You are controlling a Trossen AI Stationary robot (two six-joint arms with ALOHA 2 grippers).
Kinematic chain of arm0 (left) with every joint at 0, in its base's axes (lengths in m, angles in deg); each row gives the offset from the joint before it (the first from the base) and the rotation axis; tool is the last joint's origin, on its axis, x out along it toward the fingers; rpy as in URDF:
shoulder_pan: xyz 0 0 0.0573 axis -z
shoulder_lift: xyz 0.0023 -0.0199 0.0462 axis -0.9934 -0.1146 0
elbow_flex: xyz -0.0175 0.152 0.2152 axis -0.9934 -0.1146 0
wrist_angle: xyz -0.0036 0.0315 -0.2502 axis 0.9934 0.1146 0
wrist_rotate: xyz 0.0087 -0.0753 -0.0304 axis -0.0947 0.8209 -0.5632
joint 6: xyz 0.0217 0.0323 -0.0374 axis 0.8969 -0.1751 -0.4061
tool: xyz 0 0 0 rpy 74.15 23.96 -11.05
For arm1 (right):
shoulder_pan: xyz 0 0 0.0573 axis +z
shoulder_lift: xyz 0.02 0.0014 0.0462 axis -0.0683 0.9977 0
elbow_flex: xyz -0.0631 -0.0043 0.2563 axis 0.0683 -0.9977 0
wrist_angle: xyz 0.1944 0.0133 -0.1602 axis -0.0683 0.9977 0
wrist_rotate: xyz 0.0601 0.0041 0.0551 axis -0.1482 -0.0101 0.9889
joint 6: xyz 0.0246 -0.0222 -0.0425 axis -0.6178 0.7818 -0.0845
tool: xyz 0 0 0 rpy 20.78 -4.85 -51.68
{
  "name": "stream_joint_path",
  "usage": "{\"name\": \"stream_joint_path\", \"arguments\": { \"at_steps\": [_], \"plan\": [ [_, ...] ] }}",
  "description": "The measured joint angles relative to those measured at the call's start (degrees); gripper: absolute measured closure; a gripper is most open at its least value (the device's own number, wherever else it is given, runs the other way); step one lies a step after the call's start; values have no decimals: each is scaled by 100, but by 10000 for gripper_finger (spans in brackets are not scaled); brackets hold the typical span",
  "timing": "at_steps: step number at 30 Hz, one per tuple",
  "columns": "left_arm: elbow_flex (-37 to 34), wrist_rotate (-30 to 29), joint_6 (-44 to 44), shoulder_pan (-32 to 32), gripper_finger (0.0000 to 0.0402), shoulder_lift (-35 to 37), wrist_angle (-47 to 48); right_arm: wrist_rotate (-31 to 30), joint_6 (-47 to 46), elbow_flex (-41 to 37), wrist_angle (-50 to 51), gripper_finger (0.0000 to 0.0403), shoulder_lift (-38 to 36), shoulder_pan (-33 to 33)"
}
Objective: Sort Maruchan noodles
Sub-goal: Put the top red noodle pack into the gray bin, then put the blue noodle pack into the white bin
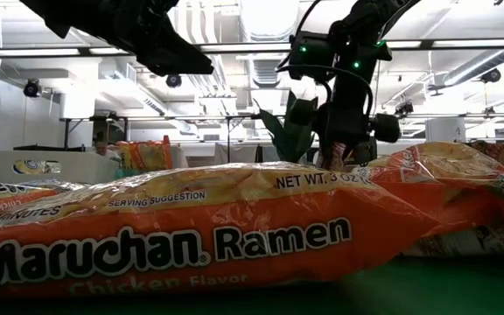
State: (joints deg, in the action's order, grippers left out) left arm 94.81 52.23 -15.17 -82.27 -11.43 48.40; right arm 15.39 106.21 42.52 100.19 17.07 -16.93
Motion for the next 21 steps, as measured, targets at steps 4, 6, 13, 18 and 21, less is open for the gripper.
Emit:
{"name": "stream_joint_path", "arguments": {
  "at_steps": [4,6,13,18,21],
  "plan": [
    [0,0,-2,0,238,0,1,-643,-15,66,-14,222,-1,78],
    [0,0,-11,0,238,0,5,-624,-56,155,-28,220,-43,115],
    [0,0,-23,0,238,0,18,-511,-911,631,-18,220,-271,309],
    [0,-2,-91,-1,238,-7,23,-515,-2603,1161,118,228,-380,534],
    [0,-2,-143,0,238,-48,46,-509,-4128,1518,488,238,-423,722]
  ]
}}
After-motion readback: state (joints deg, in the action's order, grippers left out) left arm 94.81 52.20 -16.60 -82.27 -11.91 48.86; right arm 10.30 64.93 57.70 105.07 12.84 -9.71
